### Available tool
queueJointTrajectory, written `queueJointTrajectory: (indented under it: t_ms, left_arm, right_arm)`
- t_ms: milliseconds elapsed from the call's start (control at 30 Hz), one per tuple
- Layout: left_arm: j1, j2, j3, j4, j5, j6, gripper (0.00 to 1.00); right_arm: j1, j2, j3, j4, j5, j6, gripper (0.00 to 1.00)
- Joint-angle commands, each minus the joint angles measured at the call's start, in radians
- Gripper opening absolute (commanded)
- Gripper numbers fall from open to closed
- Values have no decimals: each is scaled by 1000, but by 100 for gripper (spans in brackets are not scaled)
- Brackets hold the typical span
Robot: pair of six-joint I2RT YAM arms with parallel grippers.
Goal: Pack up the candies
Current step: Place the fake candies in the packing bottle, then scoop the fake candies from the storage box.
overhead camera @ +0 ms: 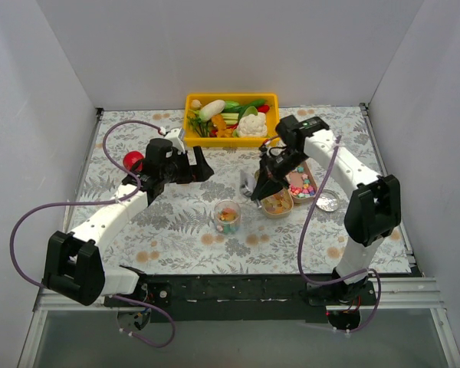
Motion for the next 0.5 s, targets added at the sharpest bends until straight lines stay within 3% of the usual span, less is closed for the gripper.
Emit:
queueJointTrajectory:
  t_ms: [0,167,467]
  left_arm:
    - [-2,5,57,-6,4,22,98]
    - [-2,36,97,-25,12,31,98]
    - [-2,88,129,-36,57,34,98]
  right_arm:
    - [-113,-100,-36,-12,183,-78,1]
    - [-124,-134,-171,-13,430,-152,1]
    - [-121,-119,-176,-15,799,-146,1]
